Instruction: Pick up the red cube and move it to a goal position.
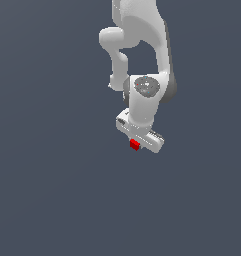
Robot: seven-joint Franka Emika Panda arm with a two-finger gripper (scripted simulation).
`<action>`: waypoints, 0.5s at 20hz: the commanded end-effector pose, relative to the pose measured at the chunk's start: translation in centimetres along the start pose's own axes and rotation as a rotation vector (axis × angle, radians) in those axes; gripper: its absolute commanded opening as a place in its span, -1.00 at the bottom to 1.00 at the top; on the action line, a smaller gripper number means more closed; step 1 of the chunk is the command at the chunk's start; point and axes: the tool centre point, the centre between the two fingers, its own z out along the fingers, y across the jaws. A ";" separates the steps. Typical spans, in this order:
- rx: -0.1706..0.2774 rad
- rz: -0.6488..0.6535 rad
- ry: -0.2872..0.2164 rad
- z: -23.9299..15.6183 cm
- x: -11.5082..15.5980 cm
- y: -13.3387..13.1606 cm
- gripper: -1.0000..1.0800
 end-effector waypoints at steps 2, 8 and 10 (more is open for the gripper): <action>0.001 0.001 0.001 -4.1 0.2 0.1 -1.00; 0.001 0.001 0.001 -11.3 0.6 0.2 -1.00; 0.000 0.002 0.001 -13.6 0.7 0.2 -1.00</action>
